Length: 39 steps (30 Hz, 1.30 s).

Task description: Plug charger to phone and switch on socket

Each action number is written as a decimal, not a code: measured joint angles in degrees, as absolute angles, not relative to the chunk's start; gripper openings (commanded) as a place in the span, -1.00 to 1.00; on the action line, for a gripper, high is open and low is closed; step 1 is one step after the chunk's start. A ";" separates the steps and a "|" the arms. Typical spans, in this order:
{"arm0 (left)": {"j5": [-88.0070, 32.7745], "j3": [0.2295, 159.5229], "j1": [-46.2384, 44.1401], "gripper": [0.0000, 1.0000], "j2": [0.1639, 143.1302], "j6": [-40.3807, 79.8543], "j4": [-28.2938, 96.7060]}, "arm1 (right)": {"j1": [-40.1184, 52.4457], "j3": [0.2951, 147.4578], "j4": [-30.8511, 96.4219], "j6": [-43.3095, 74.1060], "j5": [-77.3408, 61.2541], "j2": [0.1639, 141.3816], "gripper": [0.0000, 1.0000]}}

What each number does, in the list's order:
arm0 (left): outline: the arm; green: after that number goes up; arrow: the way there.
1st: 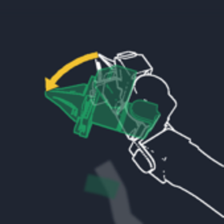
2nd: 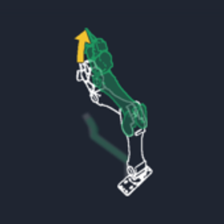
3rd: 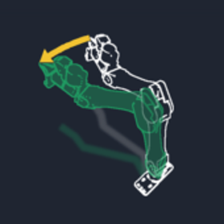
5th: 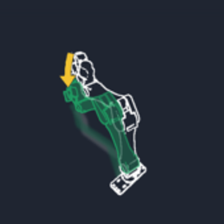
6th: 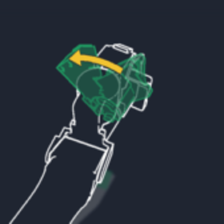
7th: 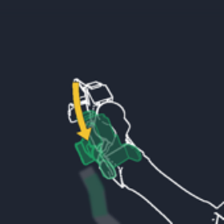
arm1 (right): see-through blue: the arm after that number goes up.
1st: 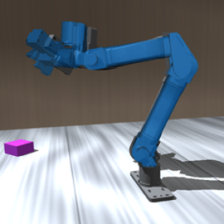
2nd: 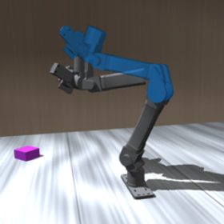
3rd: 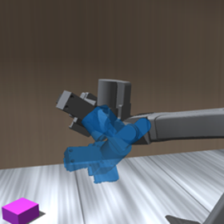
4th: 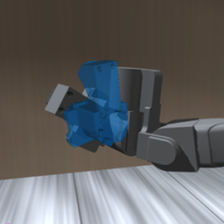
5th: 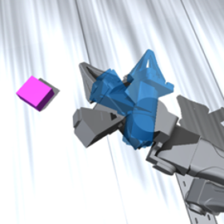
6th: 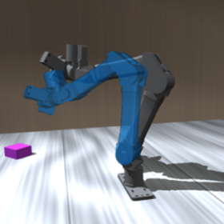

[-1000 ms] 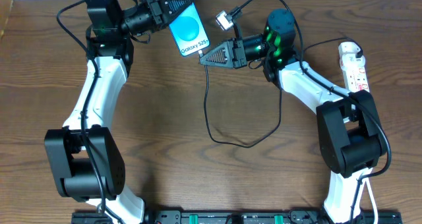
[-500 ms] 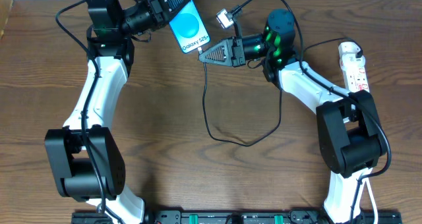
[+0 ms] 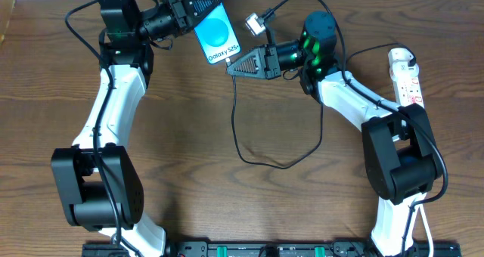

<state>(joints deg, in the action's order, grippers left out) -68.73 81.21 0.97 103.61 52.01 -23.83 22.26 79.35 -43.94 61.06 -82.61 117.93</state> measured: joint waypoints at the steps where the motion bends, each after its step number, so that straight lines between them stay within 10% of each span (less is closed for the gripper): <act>1: -68.90 81.21 0.97 -0.85 103.61 51.99 -23.86 | 22.26 79.35 -43.94 61.04 -82.70 117.93 -0.98; 39: -72.38 81.21 1.15 -0.86 103.61 49.47 -24.27 | 21.98 79.33 -43.83 61.69 -80.60 117.97 -0.98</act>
